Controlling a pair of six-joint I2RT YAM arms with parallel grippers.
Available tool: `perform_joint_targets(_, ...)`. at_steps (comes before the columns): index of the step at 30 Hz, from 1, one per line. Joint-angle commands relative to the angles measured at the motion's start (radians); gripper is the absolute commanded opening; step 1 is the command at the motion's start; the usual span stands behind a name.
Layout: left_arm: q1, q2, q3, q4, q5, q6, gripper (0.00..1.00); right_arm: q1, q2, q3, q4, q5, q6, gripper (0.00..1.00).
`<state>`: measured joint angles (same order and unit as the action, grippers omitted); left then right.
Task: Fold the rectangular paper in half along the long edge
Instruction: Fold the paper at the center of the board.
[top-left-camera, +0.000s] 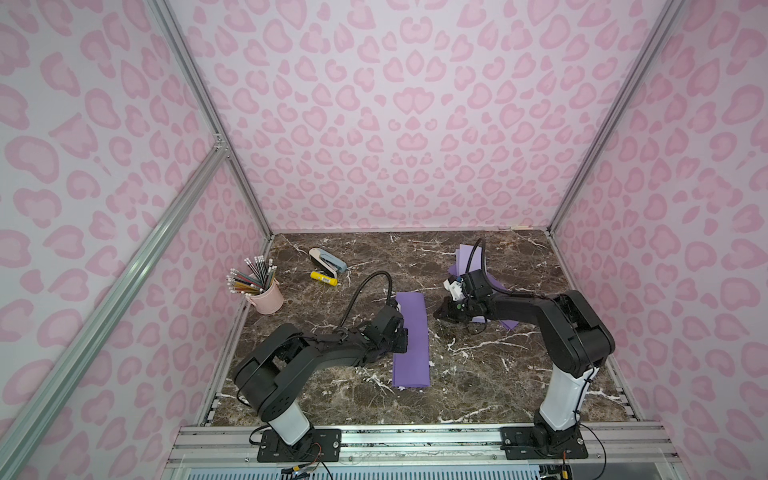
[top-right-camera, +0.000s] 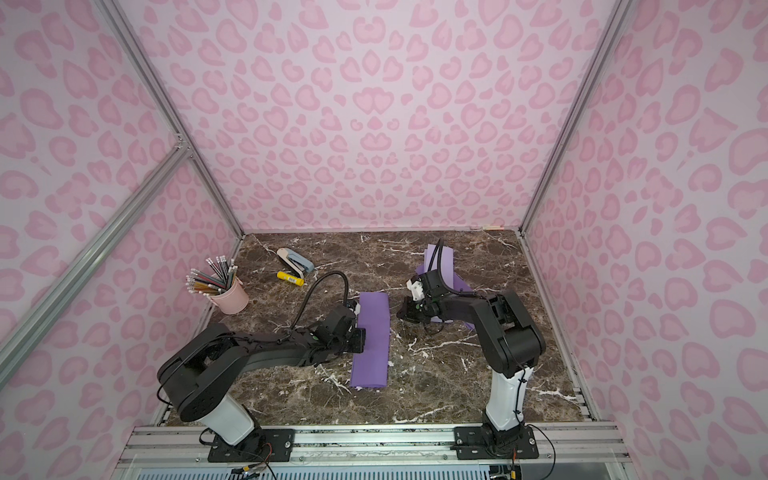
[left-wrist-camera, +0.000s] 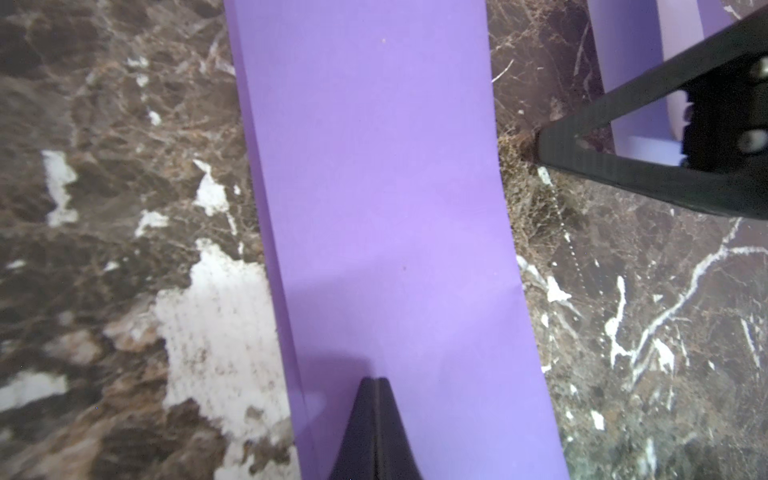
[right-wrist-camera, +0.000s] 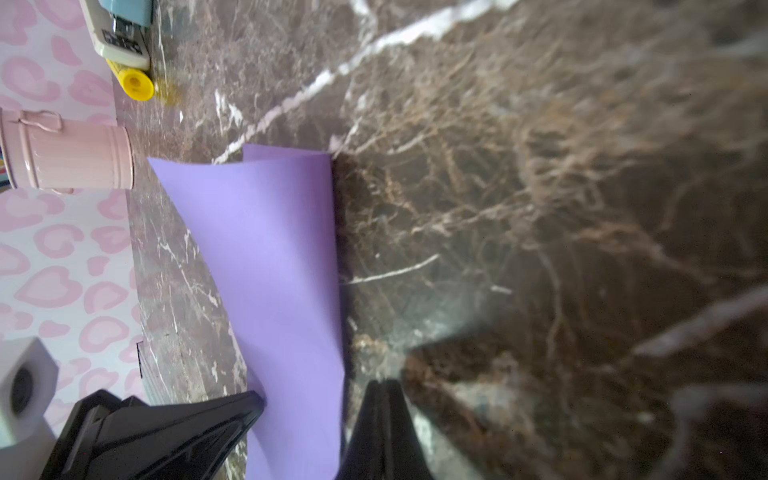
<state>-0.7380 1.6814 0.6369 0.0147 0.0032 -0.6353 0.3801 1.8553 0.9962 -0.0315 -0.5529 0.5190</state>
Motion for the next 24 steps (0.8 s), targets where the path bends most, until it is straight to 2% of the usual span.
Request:
perform_joint_targets(1, -0.001, 0.007, 0.000, -0.105, -0.008, 0.011, 0.04, 0.034, -0.031, 0.060, 0.001, -0.019, -0.008, 0.00)
perform_joint_targets(5, -0.001, 0.008, 0.001, -0.105, -0.005, 0.010, 0.04, 0.063, 0.033, 0.131, 0.006, -0.014, 0.005, 0.00)
perform_joint_targets(12, -0.001, 0.005, 0.001, -0.109, -0.005, 0.010, 0.04, 0.044, 0.163, 0.182, -0.008, 0.020, 0.011, 0.00)
perform_joint_targets(19, -0.001, 0.005, 0.000, -0.110, -0.007, 0.012, 0.04, -0.035, 0.120, 0.055, 0.005, 0.048, -0.015, 0.00)
perform_joint_targets(24, -0.001, 0.010, -0.006, -0.101, -0.005, 0.008, 0.04, -0.069, 0.073, 0.040, -0.019, 0.023, -0.043, 0.00)
